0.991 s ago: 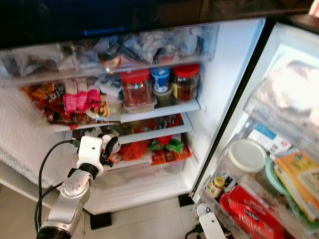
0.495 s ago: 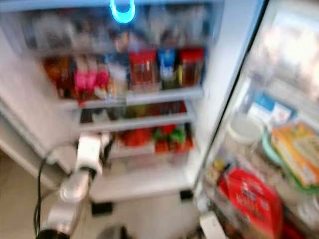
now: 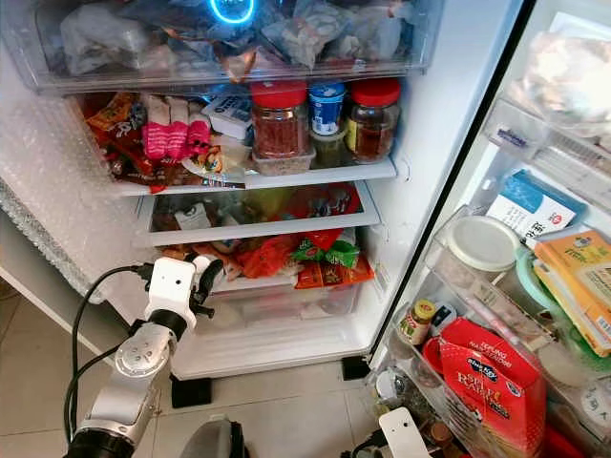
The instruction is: Restocking fridge
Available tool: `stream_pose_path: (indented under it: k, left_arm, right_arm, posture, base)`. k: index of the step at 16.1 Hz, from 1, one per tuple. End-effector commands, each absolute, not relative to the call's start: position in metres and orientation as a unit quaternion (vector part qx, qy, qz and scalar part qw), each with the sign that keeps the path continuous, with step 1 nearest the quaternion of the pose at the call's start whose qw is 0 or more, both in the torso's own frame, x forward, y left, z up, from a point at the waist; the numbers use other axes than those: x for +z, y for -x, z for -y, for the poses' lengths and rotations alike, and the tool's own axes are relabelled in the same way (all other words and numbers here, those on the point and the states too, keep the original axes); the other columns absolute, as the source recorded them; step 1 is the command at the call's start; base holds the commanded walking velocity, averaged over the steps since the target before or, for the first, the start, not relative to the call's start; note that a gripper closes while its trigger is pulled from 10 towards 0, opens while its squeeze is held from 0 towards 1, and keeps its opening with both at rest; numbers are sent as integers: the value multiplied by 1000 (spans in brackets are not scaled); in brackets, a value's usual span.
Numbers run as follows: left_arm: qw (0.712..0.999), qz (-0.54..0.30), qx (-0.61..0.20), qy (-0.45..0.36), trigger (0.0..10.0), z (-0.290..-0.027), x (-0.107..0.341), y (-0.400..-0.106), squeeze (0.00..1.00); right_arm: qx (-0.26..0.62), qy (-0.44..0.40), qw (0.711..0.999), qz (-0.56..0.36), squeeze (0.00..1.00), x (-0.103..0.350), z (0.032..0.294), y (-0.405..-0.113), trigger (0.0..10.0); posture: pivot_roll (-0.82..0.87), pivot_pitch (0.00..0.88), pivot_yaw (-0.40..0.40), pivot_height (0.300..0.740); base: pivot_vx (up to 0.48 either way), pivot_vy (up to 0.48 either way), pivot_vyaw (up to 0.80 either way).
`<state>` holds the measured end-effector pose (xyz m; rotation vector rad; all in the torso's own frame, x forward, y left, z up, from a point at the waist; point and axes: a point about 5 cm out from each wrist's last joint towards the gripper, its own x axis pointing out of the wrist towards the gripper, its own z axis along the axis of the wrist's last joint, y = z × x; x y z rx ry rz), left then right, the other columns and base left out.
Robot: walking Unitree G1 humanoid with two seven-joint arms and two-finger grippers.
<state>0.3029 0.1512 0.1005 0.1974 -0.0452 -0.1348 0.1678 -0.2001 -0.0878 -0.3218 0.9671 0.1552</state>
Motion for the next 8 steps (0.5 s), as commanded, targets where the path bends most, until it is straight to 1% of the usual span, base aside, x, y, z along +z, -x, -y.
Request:
stream_pose_path:
  k: [1,8]
  left_arm:
    - [991,23,-72,-114,10000,-149,100,-304,0]
    - [990,23,-79,-117,10000,-148,100,-306,0]
  right_arm:
    - [75,152,863,-476,0,-91,200,-161,10000]
    - [89,155,867,-465,0,-89,194,-167,10000]
  posture:
    - [42,96,-16,666]
    - [43,99,-18,666]
  base:
    - [0,0,0]
    - [0,0,0]
